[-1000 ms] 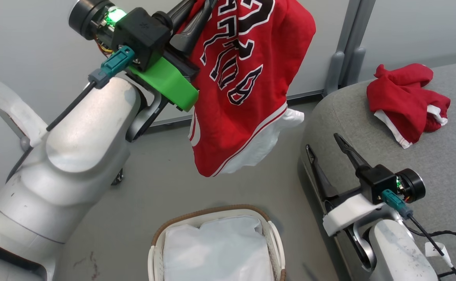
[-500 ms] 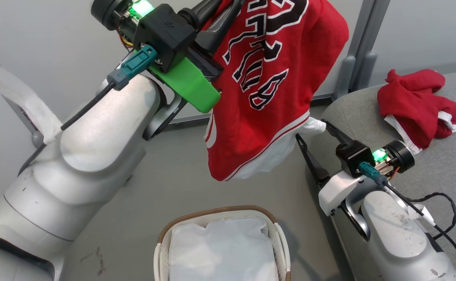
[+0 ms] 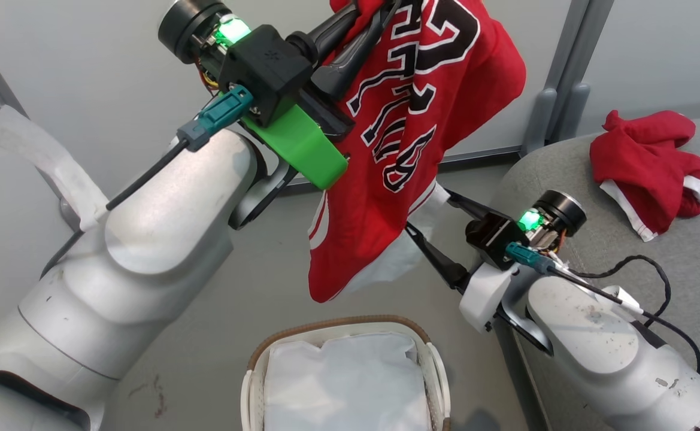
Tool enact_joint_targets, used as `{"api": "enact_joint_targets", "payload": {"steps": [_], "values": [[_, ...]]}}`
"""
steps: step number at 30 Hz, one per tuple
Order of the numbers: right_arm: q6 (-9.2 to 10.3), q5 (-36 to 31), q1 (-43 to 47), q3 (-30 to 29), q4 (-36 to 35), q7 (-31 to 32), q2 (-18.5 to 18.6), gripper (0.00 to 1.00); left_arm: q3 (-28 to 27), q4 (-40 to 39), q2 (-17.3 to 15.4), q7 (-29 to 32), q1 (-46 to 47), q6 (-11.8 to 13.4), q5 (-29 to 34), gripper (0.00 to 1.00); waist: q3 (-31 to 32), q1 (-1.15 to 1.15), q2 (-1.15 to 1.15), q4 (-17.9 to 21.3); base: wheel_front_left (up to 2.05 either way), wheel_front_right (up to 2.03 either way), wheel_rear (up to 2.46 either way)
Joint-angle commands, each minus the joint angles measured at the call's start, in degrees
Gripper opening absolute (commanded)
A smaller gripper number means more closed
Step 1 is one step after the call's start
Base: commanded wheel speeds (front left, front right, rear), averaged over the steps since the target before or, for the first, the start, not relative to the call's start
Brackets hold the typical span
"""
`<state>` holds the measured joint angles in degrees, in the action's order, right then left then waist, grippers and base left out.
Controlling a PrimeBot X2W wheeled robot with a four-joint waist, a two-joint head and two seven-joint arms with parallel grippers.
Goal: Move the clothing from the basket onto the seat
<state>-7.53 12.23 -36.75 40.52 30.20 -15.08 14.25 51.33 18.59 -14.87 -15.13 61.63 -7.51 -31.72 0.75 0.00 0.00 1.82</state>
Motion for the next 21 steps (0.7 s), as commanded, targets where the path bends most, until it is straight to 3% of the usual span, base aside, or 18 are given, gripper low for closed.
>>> {"api": "enact_joint_targets", "payload": {"steps": [1,10,21], "values": [[0.08,1.2,-1.0,1.2,-0.5,-0.1,0.5,1.0,-0.1,0.0,0.2,0.0,-0.8,0.0,-0.3,0.0,-0.1,0.0,0.0,0.0,0.0,0.0,0.0],[0.08,4.8,-4.8,4.4,-0.3,-0.1,-0.5,1.0,0.0,-0.7,1.0,0.0,-1.2,0.0,-0.6,0.0,-0.6,0.0,0.0,-0.6,0.0,0.0,0.0],[0.08,6.1,-7.7,2.6,4.8,-0.1,-1.7,0.99,0.3,-3.2,2.1,0.0,-0.4,0.0,-0.7,0.0,-0.8,0.0,0.0,-2.2,0.0,0.0,0.0]]}}
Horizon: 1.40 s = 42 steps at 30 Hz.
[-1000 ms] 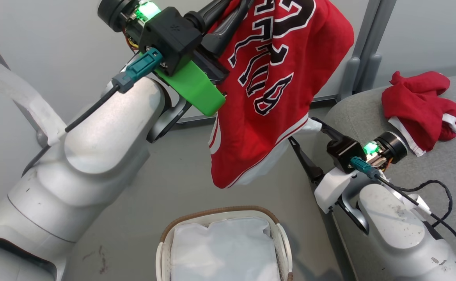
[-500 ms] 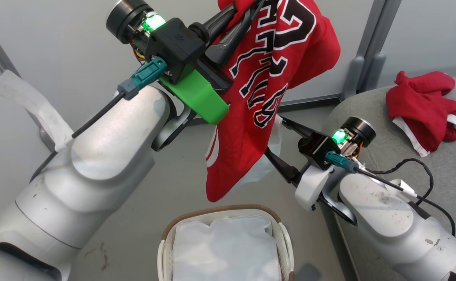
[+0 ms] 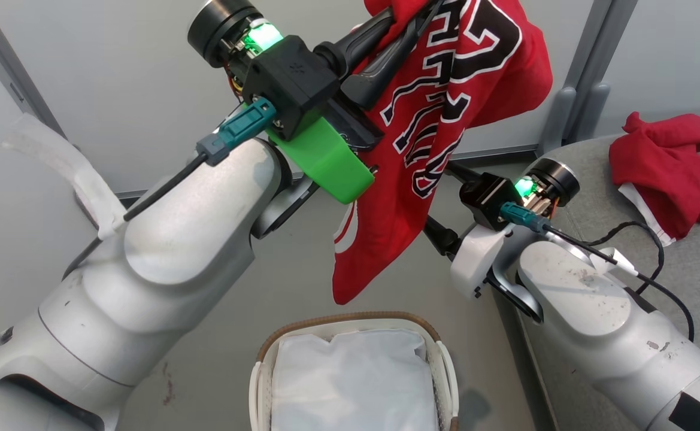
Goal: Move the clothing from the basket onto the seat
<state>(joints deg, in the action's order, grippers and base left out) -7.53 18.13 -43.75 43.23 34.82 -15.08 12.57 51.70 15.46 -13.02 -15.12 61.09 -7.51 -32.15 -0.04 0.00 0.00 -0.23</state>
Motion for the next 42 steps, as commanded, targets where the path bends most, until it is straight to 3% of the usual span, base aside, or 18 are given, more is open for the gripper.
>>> {"api": "enact_joint_targets", "payload": {"steps": [1,4,5,13,24,26,27,28,30,42], "values": [[0.08,0.3,-0.7,0.0,0.3,-0.1,0.0,0.48,0.0,-0.2,0.2,0.0,0.1,0.0,-0.3,0.0,-0.1,0.0,0.0,-0.2,0.0,0.0,0.0],[0.08,0.5,-1.2,0.5,0.3,-0.1,0.1,0.05,-0.1,-0.5,0.0,0.0,-0.2,0.0,-0.5,0.0,-0.2,0.0,0.0,-0.4,0.0,0.0,0.0],[0.08,0.5,-1.3,0.8,0.0,-0.1,0.0,0.0,-0.1,-0.4,-0.1,0.0,-0.4,0.0,-0.5,0.0,-0.3,0.0,0.0,-0.4,0.0,0.0,0.0],[0.08,0.1,-1.0,1.7,-2.0,-0.1,-0.1,0.0,-0.6,0.7,-0.5,0.0,-1.3,0.0,-1.0,0.0,-0.6,0.0,0.0,0.0,0.0,0.0,0.0],[0.08,-1.5,3.1,-5.4,-6.6,-0.1,-0.6,0.0,-3.7,6.0,-1.9,0.0,-4.4,0.0,-2.1,0.0,-1.0,0.0,0.0,1.0,0.0,0.0,0.0],[0.08,-1.7,4.0,-7.0,-7.9,-0.1,-0.9,0.0,-4.2,7.3,-1.9,0.0,-5.3,0.0,-2.4,0.1,-1.1,0.0,0.0,1.2,0.0,0.0,0.0],[0.08,-2.0,4.4,-7.7,-8.5,-0.1,-1.0,0.0,-4.3,8.0,-1.9,0.0,-5.9,0.0,-2.8,0.23,-1.2,0.0,0.0,1.3,0.0,0.0,0.0],[0.08,-2.2,4.9,-8.5,-9.4,-0.1,-1.3,0.0,-4.3,8.7,-1.9,0.0,-6.6,0.0,-3.0,0.45,-1.2,0.0,0.0,1.4,0.0,0.0,0.0],[0.08,-2.6,5.8,-10.0,-10.7,-0.1,-1.7,0.0,-3.9,10.1,-2.0,0.0,-7.8,0.0,-3.5,0.97,-1.3,0.0,0.0,1.6,0.0,0.0,0.0],[0.08,-5.1,9.7,-17.6,-17.0,-0.1,-4.0,0.0,-4.9,13.7,-1.2,0.0,-18.2,0.0,-6.4,1.0,-2.3,0.0,0.0,2.8,0.0,0.0,0.0]]}}
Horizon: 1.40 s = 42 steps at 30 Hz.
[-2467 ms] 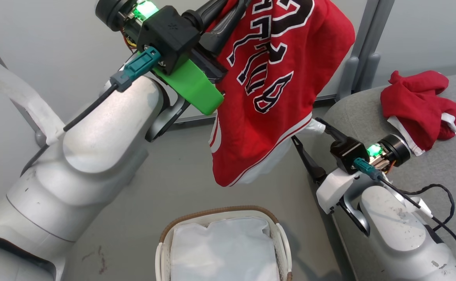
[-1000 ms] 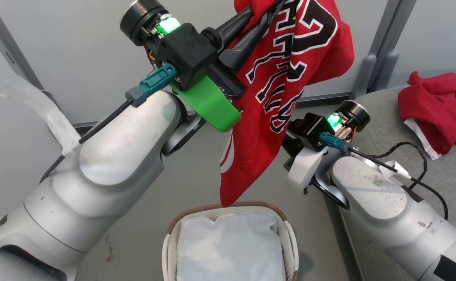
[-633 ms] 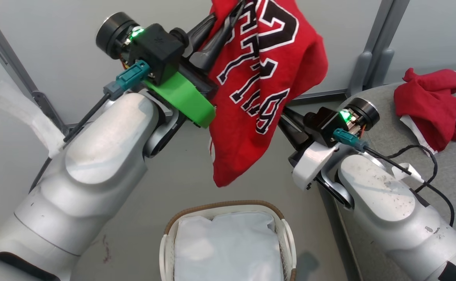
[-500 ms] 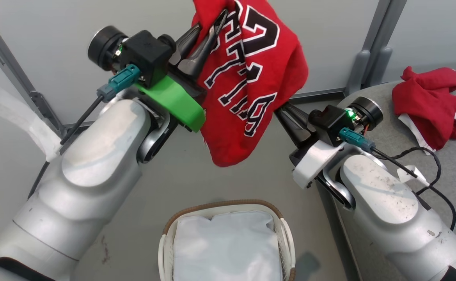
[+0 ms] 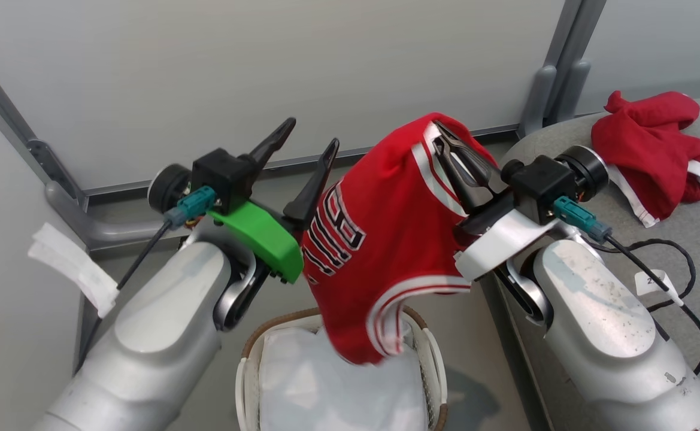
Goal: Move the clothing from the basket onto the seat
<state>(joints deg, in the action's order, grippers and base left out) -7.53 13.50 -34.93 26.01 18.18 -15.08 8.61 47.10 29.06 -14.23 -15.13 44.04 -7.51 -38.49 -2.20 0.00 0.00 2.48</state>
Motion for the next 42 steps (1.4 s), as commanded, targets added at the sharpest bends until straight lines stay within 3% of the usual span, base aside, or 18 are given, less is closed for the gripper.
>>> {"api": "enact_joint_targets", "payload": {"steps": [1,13,26,32,42], "values": [[0.08,-0.7,1.1,-1.3,-0.9,-0.1,-0.2,0.0,-0.9,-0.1,0.2,0.0,-2.6,0.0,0.1,1.0,-0.3,0.0,0.0,0.2,0.0,0.0,0.0],[0.08,-3.1,4.4,-8.1,-4.8,-0.1,-0.5,0.0,-9.7,-3.4,5.6,0.0,-18.7,0.0,5.1,1.0,-1.8,0.0,0.0,0.2,0.0,0.0,0.0],[0.08,-3.8,4.7,-10.3,-5.8,-0.1,0.0,0.0,-13.8,-5.6,8.6,0.0,-25.0,0.0,8.7,1.0,-2.5,0.0,0.0,1.6,0.0,0.0,0.0],[0.08,-4.4,4.1,-10.7,-6.6,-0.1,0.2,0.0,-14.4,-7.1,8.8,0.0,-25.7,0.0,9.7,1.0,-3.3,0.0,0.0,5.3,0.0,0.0,0.0],[0.08,-5.2,3.5,-11.2,-7.9,-0.1,1.8,0.0,-14.4,-9.0,9.3,0.0,-25.7,0.0,11.5,1.0,-5.0,0.0,0.0,14.7,0.0,0.0,0.0]]}}
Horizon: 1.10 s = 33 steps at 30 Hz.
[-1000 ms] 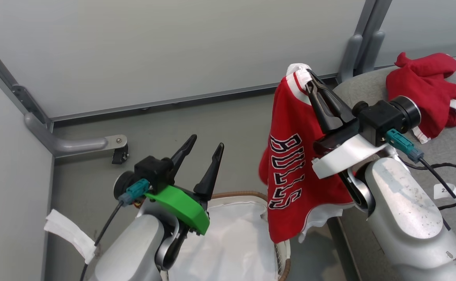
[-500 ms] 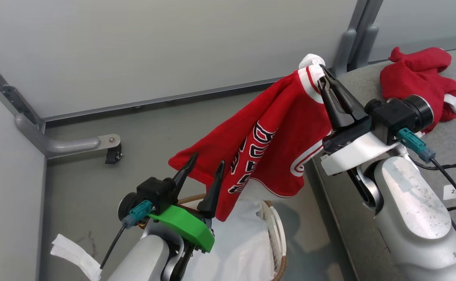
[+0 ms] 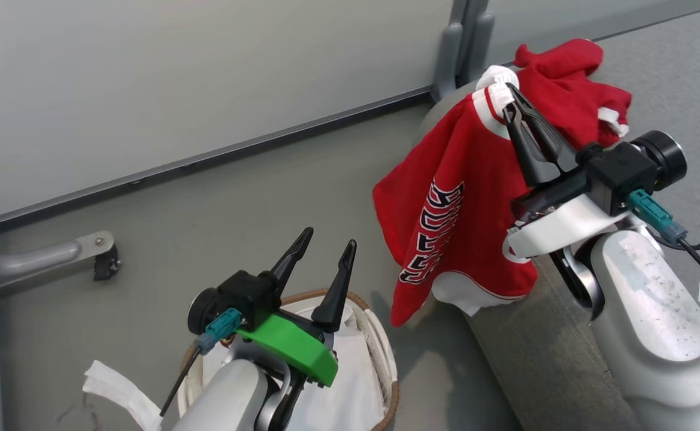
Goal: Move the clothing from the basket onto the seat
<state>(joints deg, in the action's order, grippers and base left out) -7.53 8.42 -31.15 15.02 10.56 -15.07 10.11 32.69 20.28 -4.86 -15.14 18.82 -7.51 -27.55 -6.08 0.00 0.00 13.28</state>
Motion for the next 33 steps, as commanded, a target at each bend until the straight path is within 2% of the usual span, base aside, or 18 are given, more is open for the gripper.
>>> {"api": "enact_joint_targets", "payload": {"steps": [1,6,10,17,21,26,30,33], "values": [[0.08,-0.2,-0.3,-0.4,-0.3,-0.1,0.5,0.0,0.1,-0.3,-0.1,0.0,-0.5,0.0,0.7,1.0,-1.2,0.0,0.0,4.5,0.0,0.0,0.0],[0.08,-0.6,-1.1,-1.1,-0.1,-0.1,1.3,0.0,0.6,-0.4,0.0,0.0,0.0,0.0,1.1,1.0,-1.9,0.0,0.0,7.5,0.0,0.0,0.0],[0.08,-0.9,-1.8,-2.0,0.1,-0.1,1.8,0.0,0.7,-0.6,0.1,0.0,0.4,0.0,1.5,1.0,-2.7,0.0,0.0,8.4,0.0,0.0,0.0],[0.08,-2.0,-6.8,-3.0,1.8,-0.1,3.5,0.0,1.5,-1.4,-0.4,0.0,1.6,0.0,2.2,1.0,-5.4,0.0,0.0,7.9,0.0,0.0,0.0],[0.08,-3.2,-13.7,-5.3,2.7,-0.2,6.5,0.0,2.1,-2.1,-0.8,0.0,2.7,0.0,2.5,1.0,-8.1,0.0,0.0,6.6,0.0,0.0,0.0],[0.08,-3.6,-23.7,-13.5,4.9,-0.1,11.6,0.0,3.0,-2.9,-1.4,0.0,4.1,0.0,2.9,1.0,-11.8,0.0,0.0,4.0,0.0,0.0,0.0],[0.08,-3.8,-27.9,-19.8,7.1,-0.1,13.6,0.0,3.0,-3.8,-2.0,0.0,5.1,0.0,3.5,1.0,-15.0,0.0,0.0,2.1,0.0,0.0,0.0],[0.08,-3.8,-28.7,-21.6,10.1,-0.1,15.0,0.0,2.7,-4.2,-2.5,0.0,6.0,0.0,4.1,1.0,-17.7,0.0,0.0,0.9,0.0,0.0,0.0]]}}
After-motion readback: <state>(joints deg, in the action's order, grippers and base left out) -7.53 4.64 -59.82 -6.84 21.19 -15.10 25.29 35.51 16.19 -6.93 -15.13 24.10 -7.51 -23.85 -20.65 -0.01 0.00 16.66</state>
